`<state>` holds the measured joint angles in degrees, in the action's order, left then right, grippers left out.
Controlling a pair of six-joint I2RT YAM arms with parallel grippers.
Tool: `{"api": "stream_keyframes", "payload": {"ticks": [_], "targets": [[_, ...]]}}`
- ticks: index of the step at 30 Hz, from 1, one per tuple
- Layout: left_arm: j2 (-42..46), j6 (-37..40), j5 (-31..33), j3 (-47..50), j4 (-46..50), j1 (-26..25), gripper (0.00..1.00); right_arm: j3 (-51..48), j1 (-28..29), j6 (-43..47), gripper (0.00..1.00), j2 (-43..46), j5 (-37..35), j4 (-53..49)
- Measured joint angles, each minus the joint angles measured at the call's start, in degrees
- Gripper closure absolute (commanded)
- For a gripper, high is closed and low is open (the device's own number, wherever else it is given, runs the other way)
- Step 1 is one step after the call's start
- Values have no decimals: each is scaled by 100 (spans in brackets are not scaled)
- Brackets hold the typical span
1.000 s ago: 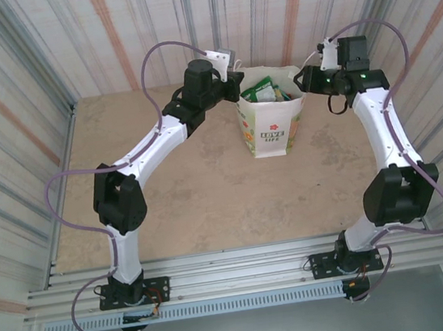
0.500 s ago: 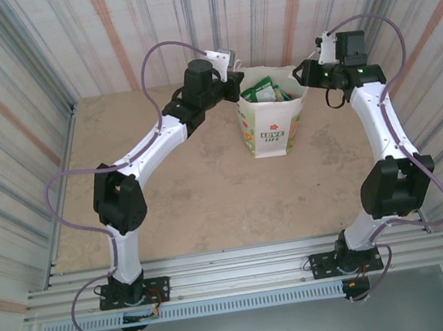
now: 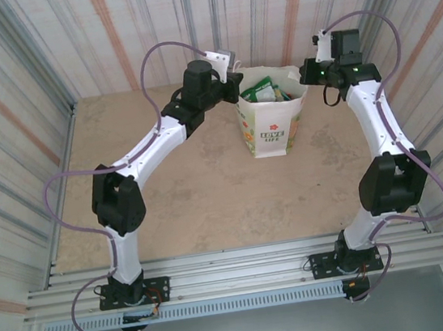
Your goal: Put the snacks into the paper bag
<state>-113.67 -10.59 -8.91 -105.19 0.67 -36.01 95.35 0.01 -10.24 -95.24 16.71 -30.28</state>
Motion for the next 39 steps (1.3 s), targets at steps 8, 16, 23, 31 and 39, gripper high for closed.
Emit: {"api": "stream_keyframes", "payload": {"ticks": [8, 16, 23, 31, 39], "targets": [[435, 258, 273, 361, 444, 9, 100, -262, 293, 44, 100, 352, -46, 173], [1386, 492, 623, 1342, 752, 247, 100, -446, 1043, 42, 100, 649, -179, 184], [2531, 555, 872, 2463, 872, 531, 100, -522, 1790, 24, 100, 654, -345, 203], [3593, 588, 1056, 3355, 1027, 643, 100, -577, 2411, 17, 100, 673, -680, 203], [4030, 522, 1043, 3709, 1150, 643, 100, -907, 2636, -24, 100, 1058, -997, 186]]}}
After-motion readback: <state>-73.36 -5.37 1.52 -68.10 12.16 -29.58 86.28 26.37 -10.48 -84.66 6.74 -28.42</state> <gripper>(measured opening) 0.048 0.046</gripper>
